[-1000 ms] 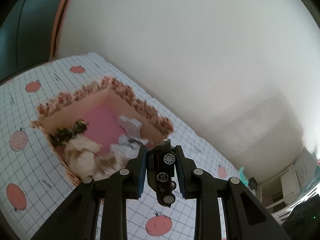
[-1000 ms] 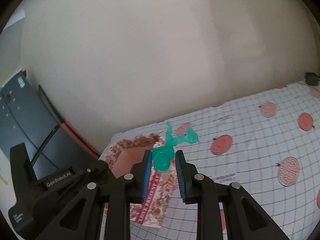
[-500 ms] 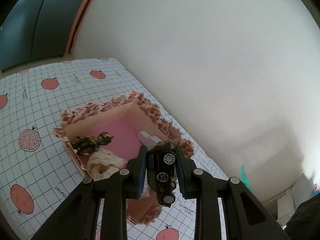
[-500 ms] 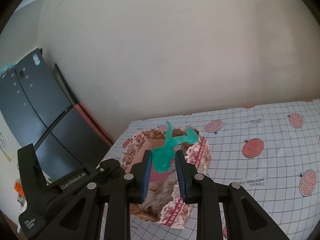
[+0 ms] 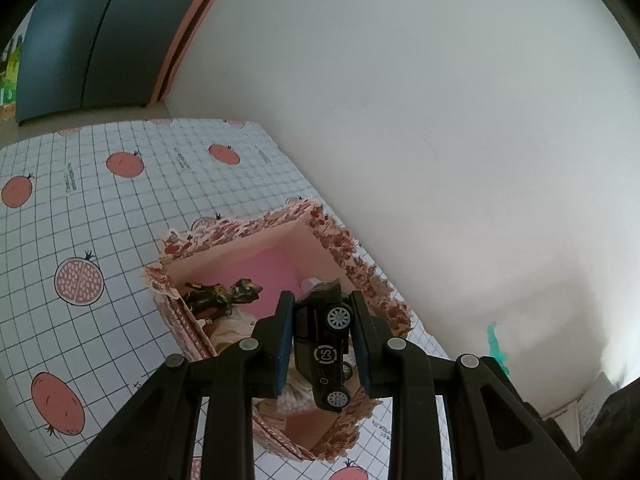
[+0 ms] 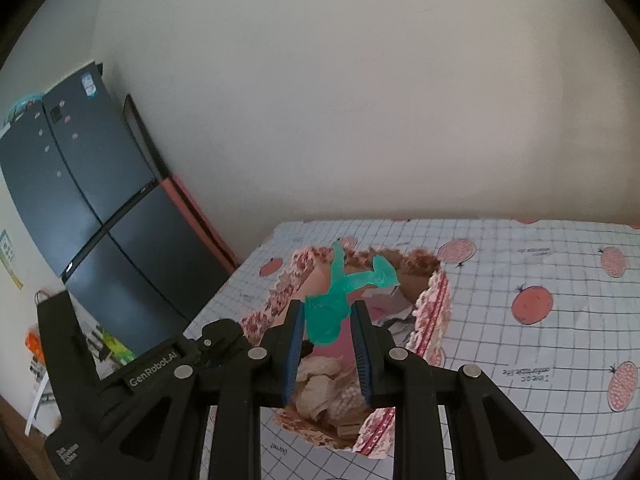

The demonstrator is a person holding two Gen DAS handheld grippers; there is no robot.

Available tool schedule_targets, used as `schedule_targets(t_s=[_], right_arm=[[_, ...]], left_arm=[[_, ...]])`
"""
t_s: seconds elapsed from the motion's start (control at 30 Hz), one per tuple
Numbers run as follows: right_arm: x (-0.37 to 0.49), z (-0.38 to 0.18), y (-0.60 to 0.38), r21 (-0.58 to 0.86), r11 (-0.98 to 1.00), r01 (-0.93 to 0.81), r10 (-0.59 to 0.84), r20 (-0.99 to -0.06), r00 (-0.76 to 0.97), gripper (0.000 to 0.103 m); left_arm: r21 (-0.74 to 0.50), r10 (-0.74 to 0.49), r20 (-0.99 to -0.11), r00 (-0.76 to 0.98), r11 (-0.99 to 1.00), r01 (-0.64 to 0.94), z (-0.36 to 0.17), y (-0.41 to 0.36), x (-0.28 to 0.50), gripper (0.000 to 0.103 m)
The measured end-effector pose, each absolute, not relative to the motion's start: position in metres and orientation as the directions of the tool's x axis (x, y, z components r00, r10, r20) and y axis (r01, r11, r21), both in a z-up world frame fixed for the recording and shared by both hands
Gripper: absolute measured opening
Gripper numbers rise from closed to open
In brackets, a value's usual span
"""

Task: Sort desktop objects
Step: 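Carry the black toy car and green piece over the floral box with both tools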

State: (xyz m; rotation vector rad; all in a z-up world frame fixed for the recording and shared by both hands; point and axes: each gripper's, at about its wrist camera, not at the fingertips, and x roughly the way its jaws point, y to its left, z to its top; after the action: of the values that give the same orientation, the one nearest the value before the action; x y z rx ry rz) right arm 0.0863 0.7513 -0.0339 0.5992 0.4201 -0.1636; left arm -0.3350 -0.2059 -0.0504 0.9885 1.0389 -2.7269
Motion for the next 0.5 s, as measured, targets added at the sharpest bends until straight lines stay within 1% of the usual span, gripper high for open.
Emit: schedule_targets(t_s=[0.23,0.5], right_arm=[[0.109,-0.064,0.758,0.493,0.822,0.287,0.010,-0.515,0.857,0.026],[0.120,-0.079,0.763,0.480,0.828,0.289,0.036,-0.561,0.827,0.026]], left_arm=[[-0.569,0.190,-0.644,-0.741,-0.767,0.298,-0.076,-0.202,-0.348,0.028],[-0.565,0.203,-0.681,-0.704,-0.757,0.328,-0.096,-0.202,-0.353,0.028]])
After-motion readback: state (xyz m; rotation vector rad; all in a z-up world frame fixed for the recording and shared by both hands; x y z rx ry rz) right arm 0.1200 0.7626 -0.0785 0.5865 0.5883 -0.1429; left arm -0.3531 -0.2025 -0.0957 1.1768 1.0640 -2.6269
